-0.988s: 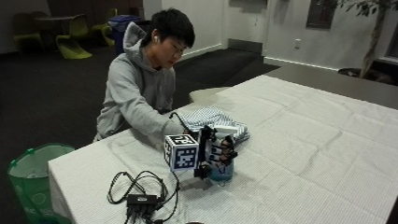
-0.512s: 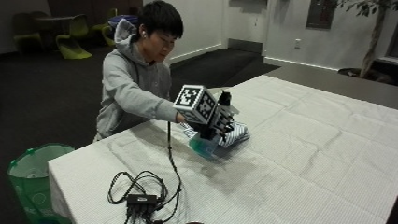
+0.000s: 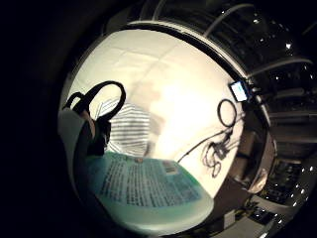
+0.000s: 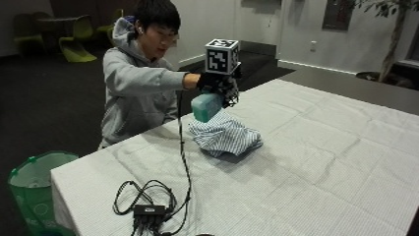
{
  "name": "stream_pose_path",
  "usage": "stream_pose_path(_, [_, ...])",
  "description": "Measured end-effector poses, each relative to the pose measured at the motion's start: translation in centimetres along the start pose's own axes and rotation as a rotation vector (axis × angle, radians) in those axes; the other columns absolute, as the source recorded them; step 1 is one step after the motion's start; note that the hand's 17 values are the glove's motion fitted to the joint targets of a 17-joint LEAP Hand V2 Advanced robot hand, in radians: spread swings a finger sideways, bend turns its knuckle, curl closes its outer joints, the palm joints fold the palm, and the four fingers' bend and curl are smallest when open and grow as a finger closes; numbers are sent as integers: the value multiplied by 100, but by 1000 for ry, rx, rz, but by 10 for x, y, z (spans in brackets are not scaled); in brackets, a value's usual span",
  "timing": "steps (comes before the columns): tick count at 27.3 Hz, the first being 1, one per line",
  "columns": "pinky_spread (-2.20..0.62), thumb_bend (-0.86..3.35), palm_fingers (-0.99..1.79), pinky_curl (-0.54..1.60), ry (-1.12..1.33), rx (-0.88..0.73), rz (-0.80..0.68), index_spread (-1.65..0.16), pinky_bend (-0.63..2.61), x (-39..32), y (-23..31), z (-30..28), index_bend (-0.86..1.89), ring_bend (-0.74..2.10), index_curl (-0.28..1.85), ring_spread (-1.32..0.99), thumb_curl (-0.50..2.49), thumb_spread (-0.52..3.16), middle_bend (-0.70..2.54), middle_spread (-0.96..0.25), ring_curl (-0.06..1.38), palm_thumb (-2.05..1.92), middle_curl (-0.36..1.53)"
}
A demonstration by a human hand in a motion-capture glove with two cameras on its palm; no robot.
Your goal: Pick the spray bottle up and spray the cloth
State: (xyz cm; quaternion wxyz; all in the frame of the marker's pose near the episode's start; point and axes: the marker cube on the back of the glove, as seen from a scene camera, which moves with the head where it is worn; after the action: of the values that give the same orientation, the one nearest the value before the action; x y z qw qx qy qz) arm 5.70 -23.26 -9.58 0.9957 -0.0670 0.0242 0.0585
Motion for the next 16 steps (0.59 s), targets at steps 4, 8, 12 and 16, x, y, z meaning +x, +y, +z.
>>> stream_pose_path(4, [-28, -3, 141, 41, 65, -62, -7, -18, 35, -22, 6, 16, 55, 52, 54, -18, 66, 8, 64, -5, 45, 95, 50])
stream_pose_path(8, [-28, -3, 141, 42, 109, -121, -19, -18, 35, -35, 10, 46, 56, 52, 55, -18, 67, 6, 65, -5, 45, 95, 50])
stream_pose_path(12, [-28, -3, 140, 42, 138, -164, -32, -18, 35, -42, 12, 73, 57, 52, 55, -18, 68, 5, 66, -5, 45, 95, 50])
stream_pose_path(16, [-28, -3, 140, 42, 136, -180, -52, -18, 35, -48, 16, 81, 57, 52, 55, -18, 68, 4, 66, -5, 46, 95, 50])
